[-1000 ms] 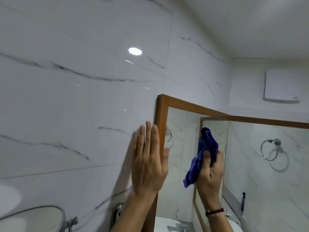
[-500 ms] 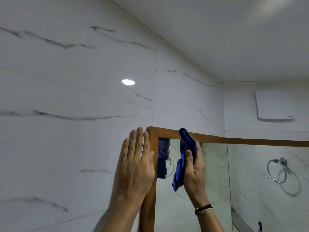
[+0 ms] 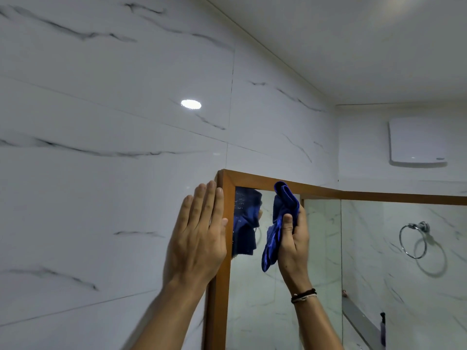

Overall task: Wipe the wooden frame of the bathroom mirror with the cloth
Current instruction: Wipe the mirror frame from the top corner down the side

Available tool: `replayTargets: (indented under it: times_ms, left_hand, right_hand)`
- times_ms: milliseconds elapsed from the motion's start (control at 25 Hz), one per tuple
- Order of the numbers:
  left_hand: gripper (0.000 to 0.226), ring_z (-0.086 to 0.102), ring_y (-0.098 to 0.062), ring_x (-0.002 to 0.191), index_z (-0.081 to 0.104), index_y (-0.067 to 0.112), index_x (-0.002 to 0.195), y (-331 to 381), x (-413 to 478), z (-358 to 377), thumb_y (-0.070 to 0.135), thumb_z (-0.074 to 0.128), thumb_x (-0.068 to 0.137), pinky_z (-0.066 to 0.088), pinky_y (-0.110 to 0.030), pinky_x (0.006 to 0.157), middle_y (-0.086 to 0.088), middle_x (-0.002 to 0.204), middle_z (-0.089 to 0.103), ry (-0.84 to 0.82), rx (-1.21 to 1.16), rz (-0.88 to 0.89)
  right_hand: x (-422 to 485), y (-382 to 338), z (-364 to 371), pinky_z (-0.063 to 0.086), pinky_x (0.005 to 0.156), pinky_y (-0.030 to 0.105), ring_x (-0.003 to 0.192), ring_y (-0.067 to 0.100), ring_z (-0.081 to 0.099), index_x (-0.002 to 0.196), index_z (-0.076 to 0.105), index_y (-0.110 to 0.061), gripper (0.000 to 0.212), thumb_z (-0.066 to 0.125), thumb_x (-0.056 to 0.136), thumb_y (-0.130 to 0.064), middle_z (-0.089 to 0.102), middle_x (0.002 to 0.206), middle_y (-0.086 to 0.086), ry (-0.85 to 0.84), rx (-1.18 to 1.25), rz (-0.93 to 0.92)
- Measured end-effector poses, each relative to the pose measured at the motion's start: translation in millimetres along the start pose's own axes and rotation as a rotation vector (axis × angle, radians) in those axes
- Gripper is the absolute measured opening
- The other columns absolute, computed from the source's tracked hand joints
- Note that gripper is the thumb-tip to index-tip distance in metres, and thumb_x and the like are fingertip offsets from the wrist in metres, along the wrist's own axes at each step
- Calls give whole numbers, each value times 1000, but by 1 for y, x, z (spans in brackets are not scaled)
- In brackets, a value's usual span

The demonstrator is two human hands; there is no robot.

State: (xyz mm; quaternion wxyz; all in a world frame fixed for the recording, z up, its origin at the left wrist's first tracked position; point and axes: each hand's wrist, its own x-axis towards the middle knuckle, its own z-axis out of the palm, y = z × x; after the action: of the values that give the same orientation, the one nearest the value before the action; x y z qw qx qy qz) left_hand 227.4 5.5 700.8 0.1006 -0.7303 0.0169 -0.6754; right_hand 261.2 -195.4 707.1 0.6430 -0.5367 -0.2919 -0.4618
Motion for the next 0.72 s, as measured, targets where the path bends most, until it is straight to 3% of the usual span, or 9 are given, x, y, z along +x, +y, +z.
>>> replayTargets:
  times_ms: [80, 160, 200, 280, 400, 520, 600, 640, 720]
  left_hand:
    - [70, 4, -34, 175, 10, 3, 178, 1, -3, -1, 38, 29, 121, 20, -55, 140, -20, 187, 5, -6, -3, 0]
    - [69, 6, -35, 174, 12, 1, 178, 3, -4, -3, 37, 28, 121, 22, -56, 140, -20, 187, 7, -6, -1, -6]
    - [68, 8, -35, 174, 13, 1, 177, 4, -3, -4, 36, 28, 121, 24, -56, 139, -21, 186, 9, -2, 1, -11]
    - [67, 12, -35, 173, 16, 0, 177, 5, -2, -6, 35, 30, 121, 26, -56, 139, -22, 185, 13, 9, 7, -14]
    - [66, 14, -36, 173, 18, -1, 176, 6, -3, -9, 35, 28, 121, 26, -55, 139, -23, 184, 15, 1, 35, -4]
    - [64, 20, -35, 171, 24, -1, 174, 8, 1, -11, 34, 26, 121, 30, -55, 137, -22, 183, 21, 11, 19, -30]
    - [63, 21, -34, 171, 25, 0, 174, 9, 2, -13, 33, 30, 120, 31, -54, 137, -21, 182, 22, 14, 19, -32]
    - [64, 20, -34, 171, 25, 0, 174, 8, 2, -14, 32, 33, 120, 30, -53, 137, -20, 183, 22, 7, 17, -24]
    - [65, 18, -33, 171, 25, 1, 174, 7, 0, -16, 32, 38, 118, 27, -52, 138, -19, 183, 21, -13, 13, -14]
  right_hand:
    - [0, 5, 2, 58, 81, 26, 83, -4, 63, 145, 56, -34, 34, 42, 116, -24, 72, 108, -23, 22, 7, 13]
    - [0, 9, 9, 60, 103, 42, 114, 7, 71, 158, 52, -30, 41, 43, 118, -24, 73, 135, -11, 27, 23, 26]
    - [-1, 12, 15, 55, 120, 47, 140, 16, 66, 165, 47, -29, 47, 44, 119, -21, 66, 156, -6, 8, 20, 24]
    - [0, 17, 33, 30, 142, 47, 173, 20, 32, 171, 41, -27, 54, 45, 117, -23, 39, 181, -5, -57, -86, -35]
    - [-2, 25, 65, 12, 146, 47, 178, 16, 3, 172, 41, -18, 59, 41, 115, -37, 18, 187, -6, -78, -288, -82]
    - [-19, 32, 86, 7, 146, 35, 178, 15, 4, 174, 38, -20, 62, 28, 120, -49, 17, 189, -10, -113, -305, -226]
    - [-15, 44, 75, 9, 145, 32, 179, 19, 9, 174, 37, -20, 58, 27, 122, -43, 19, 188, -10, -153, -349, -322]
    - [-7, 50, 63, 11, 146, 38, 178, 23, 10, 173, 37, -17, 56, 29, 120, -36, 20, 187, -6, -129, -368, -298]
    - [10, 52, 46, 14, 146, 52, 178, 25, 10, 172, 36, -12, 61, 30, 115, -29, 23, 186, 1, 27, -336, -35]
